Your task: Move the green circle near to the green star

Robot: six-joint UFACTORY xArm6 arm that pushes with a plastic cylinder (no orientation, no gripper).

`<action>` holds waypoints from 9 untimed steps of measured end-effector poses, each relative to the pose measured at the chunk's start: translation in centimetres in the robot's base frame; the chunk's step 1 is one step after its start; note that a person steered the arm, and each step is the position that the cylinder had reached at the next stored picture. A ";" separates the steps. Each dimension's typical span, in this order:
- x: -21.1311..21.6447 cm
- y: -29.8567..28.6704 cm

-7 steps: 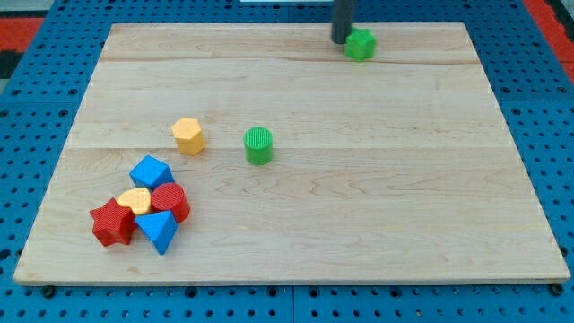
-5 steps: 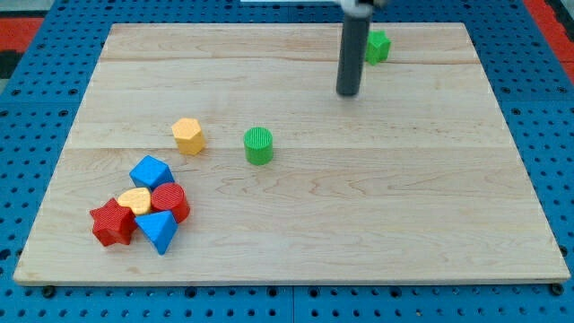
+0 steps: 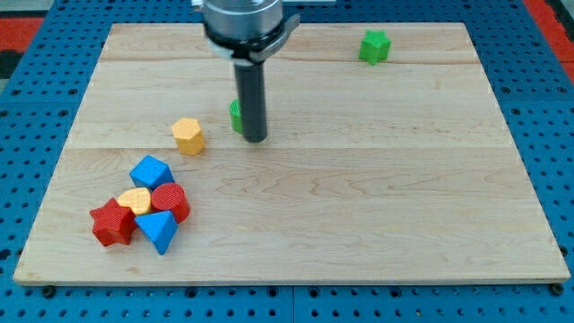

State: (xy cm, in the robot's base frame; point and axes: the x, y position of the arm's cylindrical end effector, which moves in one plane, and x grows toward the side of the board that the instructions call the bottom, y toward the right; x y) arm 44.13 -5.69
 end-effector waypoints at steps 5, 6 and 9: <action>-2.3 7.0; -5.8 10.1; -13.6 13.3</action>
State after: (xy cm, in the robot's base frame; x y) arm 30.49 7.65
